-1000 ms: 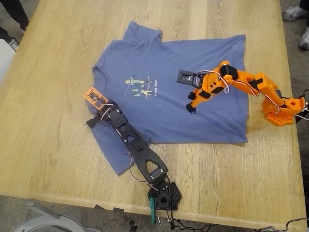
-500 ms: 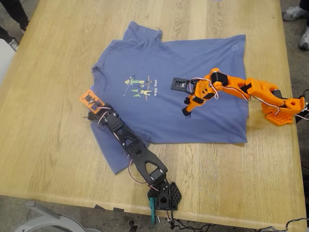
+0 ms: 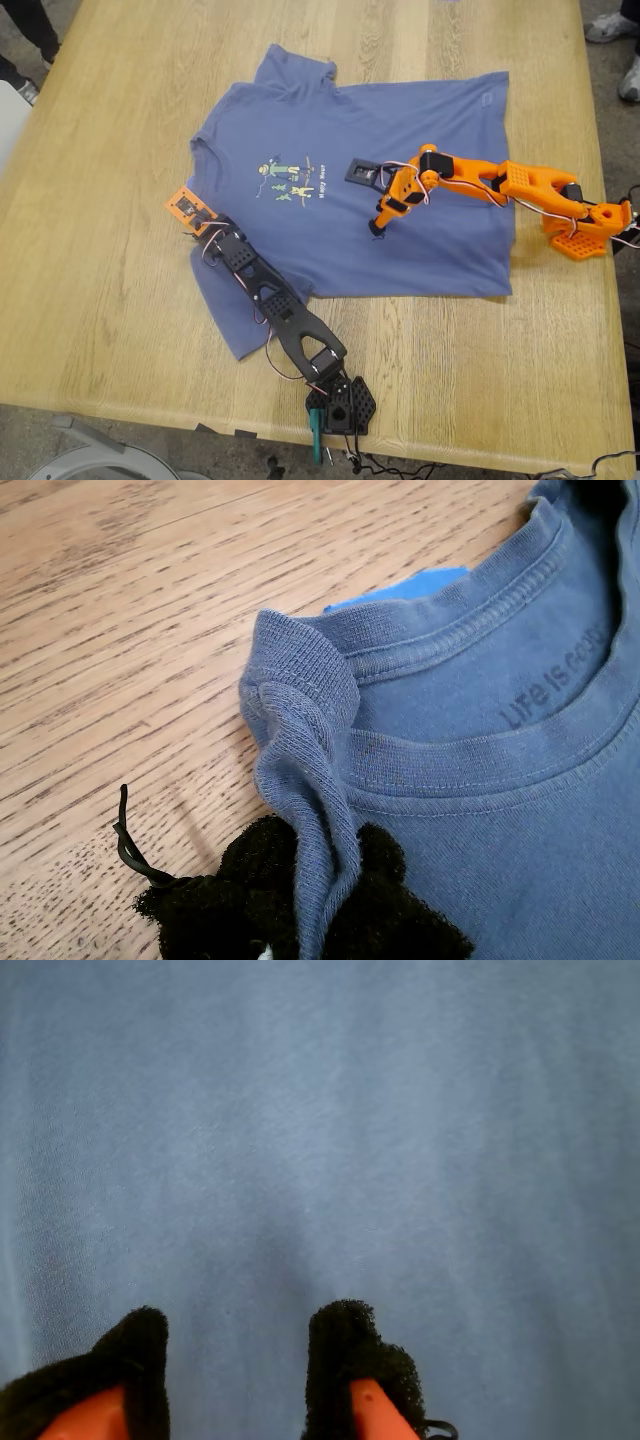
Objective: Fold a T-shirt
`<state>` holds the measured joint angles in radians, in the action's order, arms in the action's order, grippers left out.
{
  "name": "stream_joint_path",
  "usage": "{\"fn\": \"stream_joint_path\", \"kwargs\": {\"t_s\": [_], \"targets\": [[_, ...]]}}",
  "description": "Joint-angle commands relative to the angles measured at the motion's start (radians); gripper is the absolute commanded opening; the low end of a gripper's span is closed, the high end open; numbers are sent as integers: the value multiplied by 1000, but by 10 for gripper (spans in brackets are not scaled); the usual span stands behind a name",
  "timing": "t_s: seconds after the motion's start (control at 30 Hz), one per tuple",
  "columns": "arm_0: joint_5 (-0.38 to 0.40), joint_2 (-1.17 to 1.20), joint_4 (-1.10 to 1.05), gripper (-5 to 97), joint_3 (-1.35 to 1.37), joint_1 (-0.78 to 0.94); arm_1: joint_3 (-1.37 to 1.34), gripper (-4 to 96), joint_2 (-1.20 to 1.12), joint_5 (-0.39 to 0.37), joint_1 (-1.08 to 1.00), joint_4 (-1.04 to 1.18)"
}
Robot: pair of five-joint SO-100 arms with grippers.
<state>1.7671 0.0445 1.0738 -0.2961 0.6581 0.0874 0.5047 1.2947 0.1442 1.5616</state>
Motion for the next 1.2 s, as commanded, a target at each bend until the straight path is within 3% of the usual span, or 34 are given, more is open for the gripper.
{"fn": "stream_joint_path", "kwargs": {"t_s": [0.0, 0.47, 0.9, 1.17], "targets": [[14, 84, 43, 1, -40, -20, 43, 255, 3, 6, -17, -26], [21, 161, 95, 1, -40, -67, 43, 273, -117, -8, -6, -133], [29, 267, 141, 3, -41, -133, 41, 260, -298, -29, -2, -411], [34, 374, 221, 1, -43, -196, 41, 203, -362, -41, 14, -482]]}}
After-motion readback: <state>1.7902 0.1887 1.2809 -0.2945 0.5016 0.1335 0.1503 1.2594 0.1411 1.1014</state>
